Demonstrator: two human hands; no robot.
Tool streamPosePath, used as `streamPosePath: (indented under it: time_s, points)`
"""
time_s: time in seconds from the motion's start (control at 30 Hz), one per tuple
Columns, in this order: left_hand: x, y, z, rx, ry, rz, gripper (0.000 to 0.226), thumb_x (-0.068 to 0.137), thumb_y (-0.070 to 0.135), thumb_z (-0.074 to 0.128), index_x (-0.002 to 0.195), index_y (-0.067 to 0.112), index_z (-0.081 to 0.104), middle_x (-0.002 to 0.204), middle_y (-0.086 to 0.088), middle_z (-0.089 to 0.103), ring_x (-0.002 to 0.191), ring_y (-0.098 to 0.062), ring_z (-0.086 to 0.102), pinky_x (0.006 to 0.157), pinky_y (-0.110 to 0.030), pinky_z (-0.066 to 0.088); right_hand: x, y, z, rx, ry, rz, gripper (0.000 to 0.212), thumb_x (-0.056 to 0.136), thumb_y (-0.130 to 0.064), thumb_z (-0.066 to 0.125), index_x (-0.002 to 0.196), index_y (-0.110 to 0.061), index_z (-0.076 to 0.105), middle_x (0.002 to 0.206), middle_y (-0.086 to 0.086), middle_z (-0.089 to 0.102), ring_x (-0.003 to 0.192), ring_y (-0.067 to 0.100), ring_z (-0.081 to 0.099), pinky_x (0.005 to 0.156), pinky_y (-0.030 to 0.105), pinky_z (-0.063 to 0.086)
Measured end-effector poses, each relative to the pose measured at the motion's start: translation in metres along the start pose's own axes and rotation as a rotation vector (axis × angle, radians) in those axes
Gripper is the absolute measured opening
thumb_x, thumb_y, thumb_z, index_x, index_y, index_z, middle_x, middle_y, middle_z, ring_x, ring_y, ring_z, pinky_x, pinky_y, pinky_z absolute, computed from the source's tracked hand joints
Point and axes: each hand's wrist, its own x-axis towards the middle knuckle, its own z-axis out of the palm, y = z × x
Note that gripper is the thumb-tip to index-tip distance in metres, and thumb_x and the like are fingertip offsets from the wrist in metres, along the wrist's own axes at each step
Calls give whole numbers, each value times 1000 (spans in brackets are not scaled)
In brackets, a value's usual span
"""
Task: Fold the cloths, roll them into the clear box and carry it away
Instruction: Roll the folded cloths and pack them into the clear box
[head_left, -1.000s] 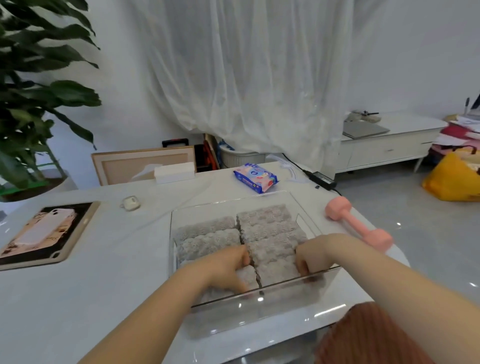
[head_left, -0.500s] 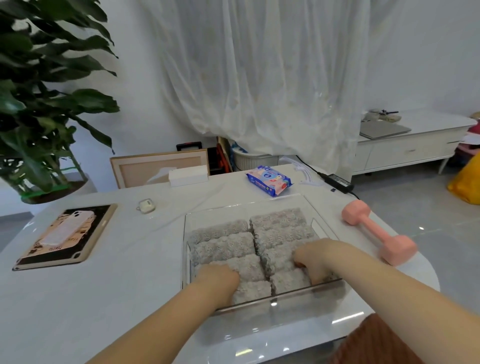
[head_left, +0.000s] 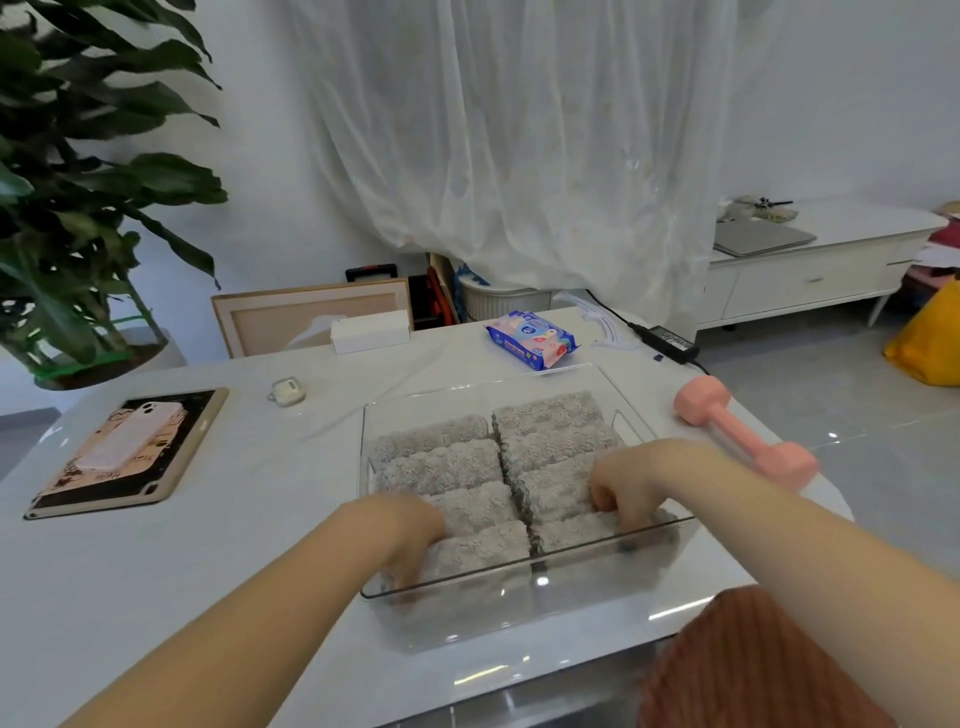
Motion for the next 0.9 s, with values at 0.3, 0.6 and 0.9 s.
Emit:
streamPosePath:
  time_s: [0.3, 0.6, 0.9]
  points:
    - [-10, -5, 3, -116, 23, 62, 30, 88, 11, 55, 118, 11, 55, 113, -8, 60, 97, -25, 56, 81, -34, 46, 0, -7, 3, 7, 14, -7, 9, 80, -14, 58, 88, -10, 60, 83, 6, 64, 73, 23, 56, 64, 29, 43]
    - [-17, -16, -14, -141, 41, -11, 54, 69, 53, 75, 112, 24, 61, 123, 1, 48, 112, -22, 49, 94, -36, 45, 20, -78, -16, 262, 228, -380, 52, 71, -46, 77, 114, -25, 56, 122, -3, 40, 111, 16, 42, 98, 33, 38]
    - [-9, -6, 4, 147, 320, -106, 32, 77, 32, 71, 105, 19, 63, 110, -3, 58, 99, -25, 60, 66, -31, 40, 39, -93, -6, -195, 575, -405, 25, 70, -38, 70, 89, -25, 59, 99, 3, 48, 97, 22, 44, 81, 34, 25]
